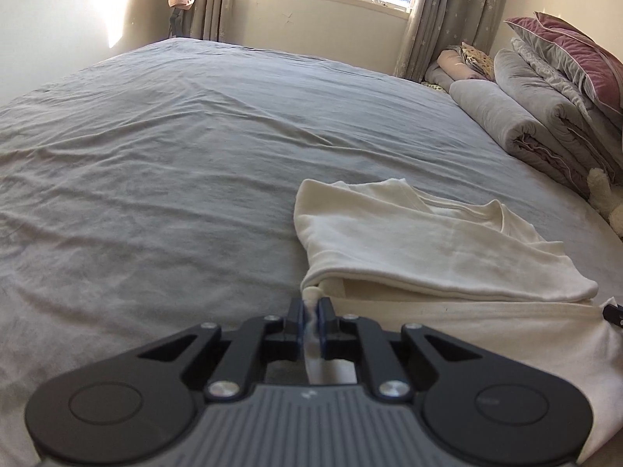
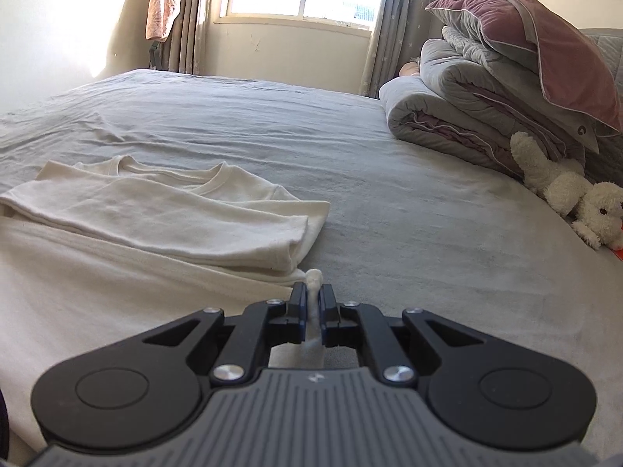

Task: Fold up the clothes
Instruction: 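Carry the hem over the body toward the collar band with both grippers, then lower the hem onto the folded band and open both grippers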

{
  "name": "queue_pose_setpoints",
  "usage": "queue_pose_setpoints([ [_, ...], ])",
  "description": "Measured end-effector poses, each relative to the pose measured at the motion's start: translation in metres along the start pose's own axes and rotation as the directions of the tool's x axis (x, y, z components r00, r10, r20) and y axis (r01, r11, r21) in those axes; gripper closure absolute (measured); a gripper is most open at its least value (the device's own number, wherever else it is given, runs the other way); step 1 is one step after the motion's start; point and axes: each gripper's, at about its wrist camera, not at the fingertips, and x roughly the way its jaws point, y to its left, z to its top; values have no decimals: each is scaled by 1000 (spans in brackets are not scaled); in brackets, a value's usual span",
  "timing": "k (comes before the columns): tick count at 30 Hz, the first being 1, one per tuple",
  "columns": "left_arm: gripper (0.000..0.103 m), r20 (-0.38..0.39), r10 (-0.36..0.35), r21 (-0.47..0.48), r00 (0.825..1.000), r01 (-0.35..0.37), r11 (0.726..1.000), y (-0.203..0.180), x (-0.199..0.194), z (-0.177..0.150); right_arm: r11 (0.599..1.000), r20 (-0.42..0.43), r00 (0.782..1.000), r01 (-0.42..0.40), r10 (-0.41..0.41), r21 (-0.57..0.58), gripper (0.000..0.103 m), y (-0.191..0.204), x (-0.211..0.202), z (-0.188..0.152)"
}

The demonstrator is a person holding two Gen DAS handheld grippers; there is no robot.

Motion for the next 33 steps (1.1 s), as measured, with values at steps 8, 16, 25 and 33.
queue_pose_setpoints([
  [8, 80, -62, -96, -42, 993, 94, 995, 10, -5, 4, 994, -68, 997, -41, 48, 96, 80, -6, 0, 0],
  [16, 57, -117, -242, -195, 963, 217, 956, 44, -31, -1, 913, -98, 970, -173, 223, 368, 61, -48, -34, -2],
  [25, 59, -175, -346, -220, 922, 305, 926, 46, -52, -26, 849, -139, 939, -212, 314, 484, 61, -61, -66, -18],
  [33, 81, -180, -343, -186, 922, 310, 932, 44, -59, -39, 840, -181, 908, -253, 377, 480, 78, -50, -72, -31],
])
